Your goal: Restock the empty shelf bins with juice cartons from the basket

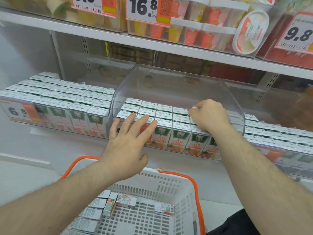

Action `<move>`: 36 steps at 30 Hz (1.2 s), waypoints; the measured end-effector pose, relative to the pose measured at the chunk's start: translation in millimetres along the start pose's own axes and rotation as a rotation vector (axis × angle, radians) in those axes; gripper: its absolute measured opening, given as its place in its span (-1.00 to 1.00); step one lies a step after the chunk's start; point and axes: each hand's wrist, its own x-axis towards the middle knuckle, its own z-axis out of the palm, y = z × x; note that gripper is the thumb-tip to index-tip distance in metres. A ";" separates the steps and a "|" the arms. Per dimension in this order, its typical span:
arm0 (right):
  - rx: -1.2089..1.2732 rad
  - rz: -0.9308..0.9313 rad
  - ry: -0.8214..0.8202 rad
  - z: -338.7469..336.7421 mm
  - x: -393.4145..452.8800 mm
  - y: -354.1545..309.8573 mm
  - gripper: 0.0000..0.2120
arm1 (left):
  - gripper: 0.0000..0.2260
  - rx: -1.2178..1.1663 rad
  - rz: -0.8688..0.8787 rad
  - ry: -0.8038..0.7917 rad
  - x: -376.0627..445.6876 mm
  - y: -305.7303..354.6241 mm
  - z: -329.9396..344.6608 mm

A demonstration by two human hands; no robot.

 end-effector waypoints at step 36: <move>0.158 -0.439 -0.472 183.0 -136.9 -44.2 -0.77 | -0.65 -0.428 -0.669 -0.601 -98.0 -69.7 83.9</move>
